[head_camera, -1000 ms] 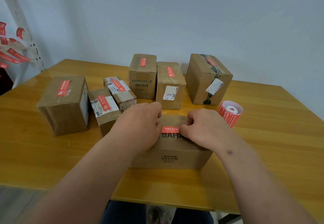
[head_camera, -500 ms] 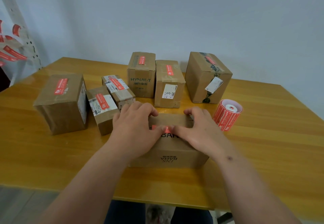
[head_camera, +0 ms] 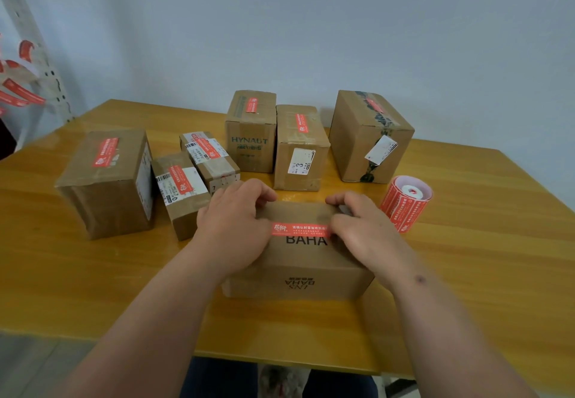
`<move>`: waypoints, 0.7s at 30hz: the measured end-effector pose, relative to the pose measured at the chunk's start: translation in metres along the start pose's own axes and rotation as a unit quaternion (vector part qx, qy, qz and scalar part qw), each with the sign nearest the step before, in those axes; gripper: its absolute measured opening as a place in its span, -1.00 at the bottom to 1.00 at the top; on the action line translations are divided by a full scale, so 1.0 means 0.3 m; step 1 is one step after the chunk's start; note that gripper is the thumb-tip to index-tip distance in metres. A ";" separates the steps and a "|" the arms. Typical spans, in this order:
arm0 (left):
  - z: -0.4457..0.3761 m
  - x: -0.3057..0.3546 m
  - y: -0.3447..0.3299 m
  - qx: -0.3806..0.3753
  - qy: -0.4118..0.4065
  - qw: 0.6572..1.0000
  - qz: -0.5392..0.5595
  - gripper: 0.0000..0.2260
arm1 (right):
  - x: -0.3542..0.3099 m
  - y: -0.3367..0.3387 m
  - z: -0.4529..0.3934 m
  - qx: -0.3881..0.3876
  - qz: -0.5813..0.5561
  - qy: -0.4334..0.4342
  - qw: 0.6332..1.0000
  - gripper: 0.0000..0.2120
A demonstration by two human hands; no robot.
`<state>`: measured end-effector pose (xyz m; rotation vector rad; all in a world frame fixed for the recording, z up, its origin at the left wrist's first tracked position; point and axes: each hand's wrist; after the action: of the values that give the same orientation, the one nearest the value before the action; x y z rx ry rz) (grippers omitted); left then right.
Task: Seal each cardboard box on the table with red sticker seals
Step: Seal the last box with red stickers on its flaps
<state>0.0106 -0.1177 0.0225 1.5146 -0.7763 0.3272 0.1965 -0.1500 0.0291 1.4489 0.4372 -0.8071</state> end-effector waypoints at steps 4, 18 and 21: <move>-0.007 0.004 -0.004 0.024 -0.006 0.999 -0.021 -0.72 | -0.006 -0.017 -0.008 0.025 0.046 0.028 0.998 -0.68; 0.011 -0.012 0.000 0.026 0.002 0.997 0.068 -0.69 | 0.002 0.007 0.006 -0.010 -0.002 0.025 1.000 -0.64; 0.015 -0.018 -0.006 0.039 -0.012 0.997 0.065 -0.71 | 0.014 0.032 0.012 -0.099 0.066 0.039 0.992 -0.19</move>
<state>0.0069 -0.1206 0.0172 1.5469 -0.8919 0.4412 0.2054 -0.1552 0.0333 1.3128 0.4628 -0.5854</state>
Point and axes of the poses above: each hand's wrist, its own z-axis away from the middle knuckle, its own y-axis out of the back of the hand, x = y × z, and after that the axes turned 2 degrees about -y, right-handed
